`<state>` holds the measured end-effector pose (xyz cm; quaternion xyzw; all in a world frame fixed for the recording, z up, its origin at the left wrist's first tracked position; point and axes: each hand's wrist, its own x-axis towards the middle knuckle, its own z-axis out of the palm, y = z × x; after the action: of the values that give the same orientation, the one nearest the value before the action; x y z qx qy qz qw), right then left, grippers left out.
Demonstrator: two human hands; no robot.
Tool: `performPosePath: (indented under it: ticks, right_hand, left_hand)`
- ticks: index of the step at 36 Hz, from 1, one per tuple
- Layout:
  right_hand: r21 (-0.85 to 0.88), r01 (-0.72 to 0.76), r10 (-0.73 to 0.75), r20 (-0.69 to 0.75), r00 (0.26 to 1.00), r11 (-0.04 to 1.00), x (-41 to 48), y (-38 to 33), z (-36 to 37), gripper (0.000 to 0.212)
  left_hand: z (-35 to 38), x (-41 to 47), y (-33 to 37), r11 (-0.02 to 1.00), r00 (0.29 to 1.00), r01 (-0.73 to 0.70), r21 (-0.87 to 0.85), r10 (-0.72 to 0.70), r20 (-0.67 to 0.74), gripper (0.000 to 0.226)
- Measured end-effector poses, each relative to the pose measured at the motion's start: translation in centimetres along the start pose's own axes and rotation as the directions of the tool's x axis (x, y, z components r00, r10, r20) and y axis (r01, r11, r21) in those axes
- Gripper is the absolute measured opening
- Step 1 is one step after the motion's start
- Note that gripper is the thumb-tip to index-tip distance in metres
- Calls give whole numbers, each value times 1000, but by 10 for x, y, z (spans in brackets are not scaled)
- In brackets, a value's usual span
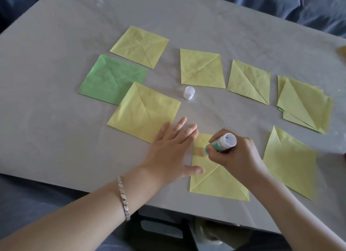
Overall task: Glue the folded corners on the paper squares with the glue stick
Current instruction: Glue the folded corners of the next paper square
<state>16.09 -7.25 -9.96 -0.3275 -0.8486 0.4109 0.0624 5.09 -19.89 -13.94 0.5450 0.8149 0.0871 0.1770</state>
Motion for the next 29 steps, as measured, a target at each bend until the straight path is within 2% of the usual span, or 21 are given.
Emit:
performPosePath:
  ticks: [12, 17, 22, 29]
  right_hand:
    - [-15, 27, -29, -124, 992, 1000, 21, -2, -2, 10]
    - [22, 2, -1, -69, 998, 1000, -1, 2, -3, 12]
    - [-19, 44, -44, -11, 999, 999, -19, 5, -3, 18]
    - [29, 4, -3, -54, 999, 1000, 8, 5, -8, 12]
  left_hand:
    - [-10, 1, 6, 996, 997, 54, 70, -58, 52, 93]
    - [-10, 1, 6, 998, 998, 46, 49, -49, 47, 93]
    - [-11, 2, 7, 998, 998, 48, 45, -50, 49, 93]
    - [-13, 1, 7, 997, 997, 41, 70, -46, 64, 93]
